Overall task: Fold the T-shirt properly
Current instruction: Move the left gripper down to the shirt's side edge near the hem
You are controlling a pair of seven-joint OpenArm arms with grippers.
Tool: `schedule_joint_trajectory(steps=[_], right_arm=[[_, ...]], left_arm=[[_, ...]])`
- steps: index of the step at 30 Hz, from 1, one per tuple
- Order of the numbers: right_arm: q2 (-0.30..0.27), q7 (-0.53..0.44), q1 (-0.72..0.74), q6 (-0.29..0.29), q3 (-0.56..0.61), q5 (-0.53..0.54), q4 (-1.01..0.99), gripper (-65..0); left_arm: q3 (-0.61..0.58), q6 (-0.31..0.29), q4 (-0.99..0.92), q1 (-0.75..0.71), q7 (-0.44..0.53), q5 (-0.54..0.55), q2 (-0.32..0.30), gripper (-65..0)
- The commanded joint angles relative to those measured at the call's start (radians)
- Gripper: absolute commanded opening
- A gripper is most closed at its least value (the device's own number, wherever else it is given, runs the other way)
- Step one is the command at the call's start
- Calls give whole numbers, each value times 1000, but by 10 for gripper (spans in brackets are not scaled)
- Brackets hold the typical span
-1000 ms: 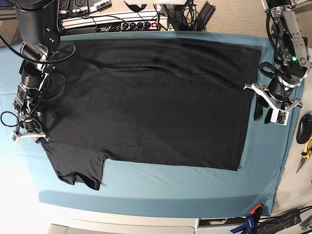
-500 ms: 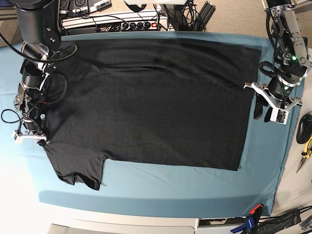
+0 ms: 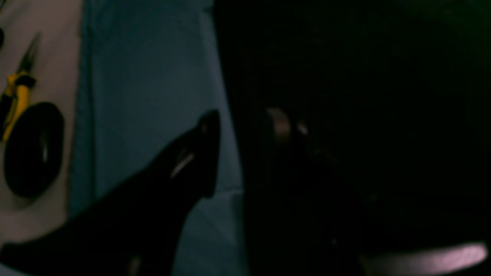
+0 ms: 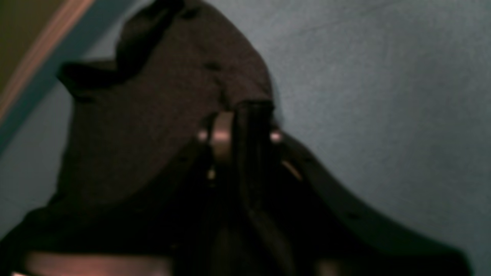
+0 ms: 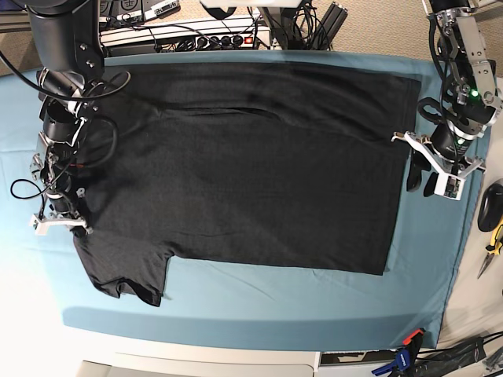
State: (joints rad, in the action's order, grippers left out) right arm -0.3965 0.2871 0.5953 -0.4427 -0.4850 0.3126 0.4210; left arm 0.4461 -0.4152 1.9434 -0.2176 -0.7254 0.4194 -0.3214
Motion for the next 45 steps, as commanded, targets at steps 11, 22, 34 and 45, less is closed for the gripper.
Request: schedule_joint_trajectory(steps=[11,22,34,45], right_arm=[[-14,-11,19,-14,0,-52,9,-650],[-14,-10,19,-14,0,-52,9,-650],[-14,-10,19,-14,0,-52,9,-650],[-13,-9,19,-15,0,-52,9,-650]], left_arm=[[6,-16,-251,210,-41,220,-11,-439],[-10,-111,-959,675,-194,449,-60,-439],[-442,2,-1366,1009,-21,174,-80,-439],[-397,68,-1456,1012,-8,135,-80,-439]])
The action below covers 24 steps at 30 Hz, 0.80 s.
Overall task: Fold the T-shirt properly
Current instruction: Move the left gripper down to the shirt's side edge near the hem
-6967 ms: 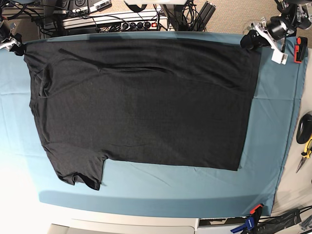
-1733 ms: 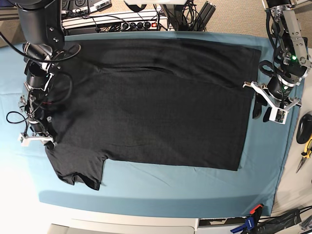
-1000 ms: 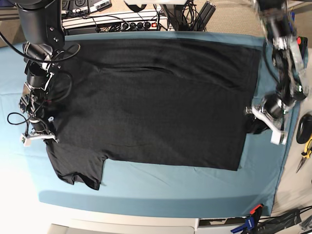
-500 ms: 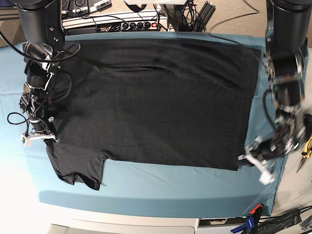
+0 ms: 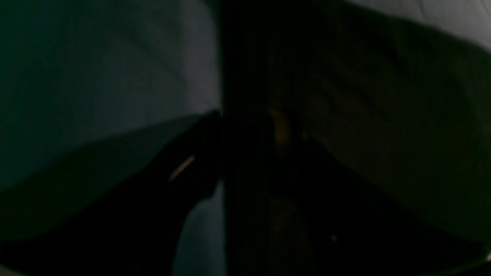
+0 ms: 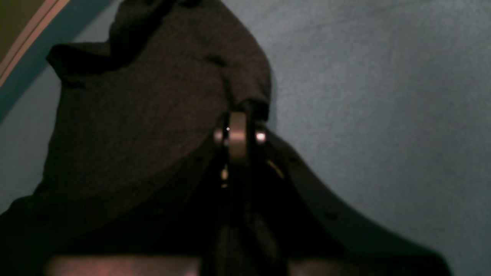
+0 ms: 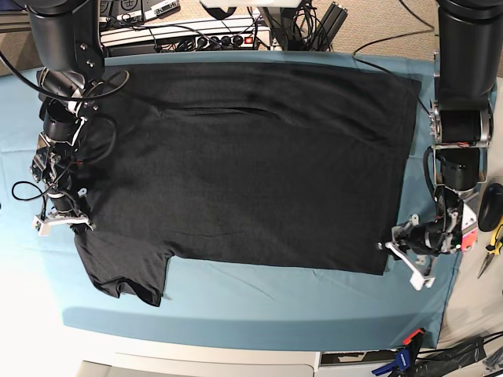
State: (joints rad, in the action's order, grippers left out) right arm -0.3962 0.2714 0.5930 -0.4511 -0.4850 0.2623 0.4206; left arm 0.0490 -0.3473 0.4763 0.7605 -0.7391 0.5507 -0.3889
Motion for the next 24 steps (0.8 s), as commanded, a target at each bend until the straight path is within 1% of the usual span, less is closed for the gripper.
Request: schedule_joint_trajectory(steps=[1,2,4,6,9,11,14,16,17,20,21,24], right_arm=[[-14,7,21,-7,0,-2,10,-650],[-14,7,21,-8,0,-2,10,-650],[-14,7,21,-16,0,-2,10,-650],[-14,6,22,-34,0,-1,10,-650],[-14,5,22,-43,0,-2,10,-650],[-14,6,21,-43,0,-2,10,-650],[-14,6,21,-43,0,-2,10,-650],[-14,6,21,-43,0,-2,10,-650],[-14,6,21,-43,0,-2,10,-650],[-14,6,21,-43,0,-2,10,-650],[-14,6,19,-43,0,-2,10,-650],[-14,6,16,-43,0,-2,10,-650]], left_arm=[[24,0,8,34,2,13,-13,-439],[47,-5,8,34,-5,38,-13,-439],[86,-37,8,34,-30,89,-10,-439],[114,-65,8,34,-49,119,-2,-440],[124,-79,8,34,-53,123,19,-440],[124,-99,8,34,-53,124,30,-440],[124,-99,8,35,-49,123,39,-440],[124,-98,8,35,-45,100,39,-440],[124,-92,8,35,-40,77,37,-440],[124,-11,8,35,-6,-18,33,-440],[124,6,8,35,6,-45,31,-440],[124,31,8,34,31,-87,20,-440]])
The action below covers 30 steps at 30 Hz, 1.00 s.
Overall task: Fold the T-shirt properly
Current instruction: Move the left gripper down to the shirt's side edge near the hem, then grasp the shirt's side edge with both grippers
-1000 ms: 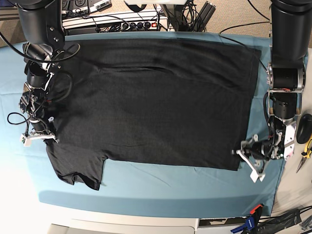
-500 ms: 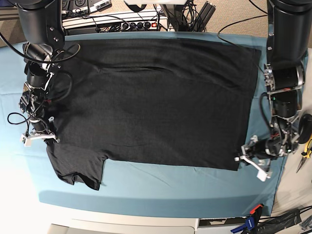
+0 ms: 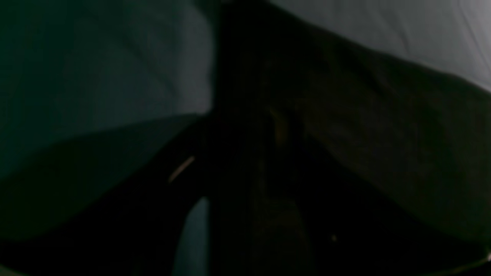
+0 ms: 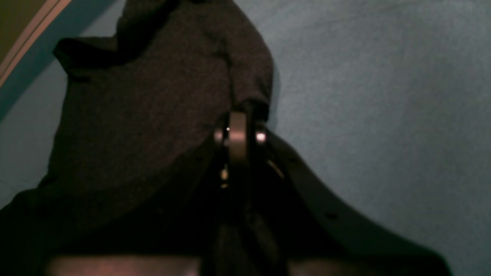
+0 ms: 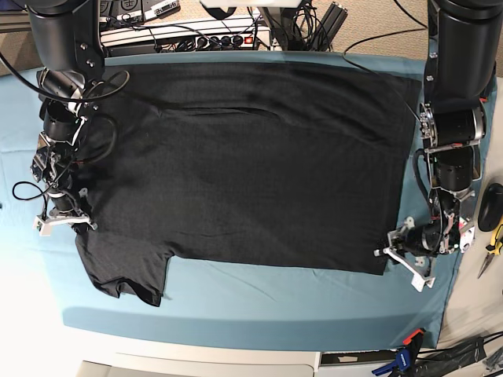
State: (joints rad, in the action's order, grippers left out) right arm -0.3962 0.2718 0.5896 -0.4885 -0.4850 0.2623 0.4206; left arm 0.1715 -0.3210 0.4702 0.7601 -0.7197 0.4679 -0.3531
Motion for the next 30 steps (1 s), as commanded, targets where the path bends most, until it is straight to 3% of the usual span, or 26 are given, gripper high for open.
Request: schedule_joint_trajectory(steps=[1,14,28,30], right_arm=[[-14,6,19,-6,0,-2,10,-650],[-14,5,19,-6,0,-2,10,-650],[-14,6,19,-6,0,-2,10,-650],[-14,6,19,-6,0,-2,10,-650]], left_arm=[[2,11,14,35,17,-4,-21,-440],[2,6,14,-21,41,42,-13,-440],[2,-47,14,-42,56,94,9,-461],[2,-82,14,-43,56,101,9,-461]])
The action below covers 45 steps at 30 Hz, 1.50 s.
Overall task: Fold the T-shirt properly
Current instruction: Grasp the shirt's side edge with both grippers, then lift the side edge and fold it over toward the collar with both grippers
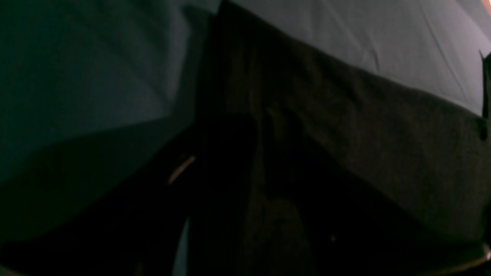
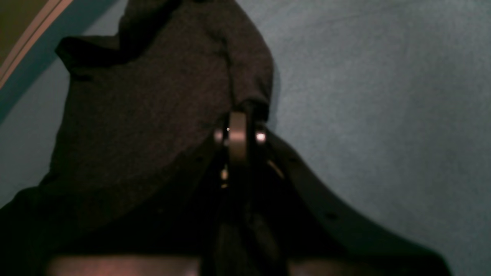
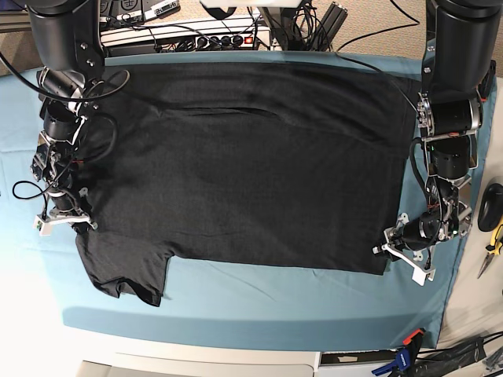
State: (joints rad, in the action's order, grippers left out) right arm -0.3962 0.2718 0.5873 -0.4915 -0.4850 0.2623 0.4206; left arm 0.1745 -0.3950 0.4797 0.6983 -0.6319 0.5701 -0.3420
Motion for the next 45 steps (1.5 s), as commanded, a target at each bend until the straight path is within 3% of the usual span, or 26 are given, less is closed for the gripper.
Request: schedule_joint_trajectory(steps=[1,9,14,21,27,34,38,45], right_arm=[[-14,6,22,-3,0,-2,10,-650],[-14,6,22,-3,0,-2,10,-650],[-14,6,22,-3,0,-2,10,-650],[-14,4,22,-8,0,-2,10,-650],[-14,-3,22,-120,0,-2,10,-650],[-30,-4,22,-137,0,-2,11,-650],[-53,-13,22,-207,0,-2,11,-650],[-96,-7,21,-207,0,21,11,-650]], left_arm=[[-1,-24,5,19,-32,12,-2,-461],[-1,-51,5,19,-31,37,-2,-477],[-1,-51,5,19,-9,37,-3,-650],[-1,-51,5,19,5,37,-10,-650],[-1,-52,29,19,0,37,-10,-650],[-1,-52,38,19,-21,69,-11,-650],[-1,-131,38,19,-72,168,-19,-650],[-1,-215,38,19,-178,337,-53,-650]])
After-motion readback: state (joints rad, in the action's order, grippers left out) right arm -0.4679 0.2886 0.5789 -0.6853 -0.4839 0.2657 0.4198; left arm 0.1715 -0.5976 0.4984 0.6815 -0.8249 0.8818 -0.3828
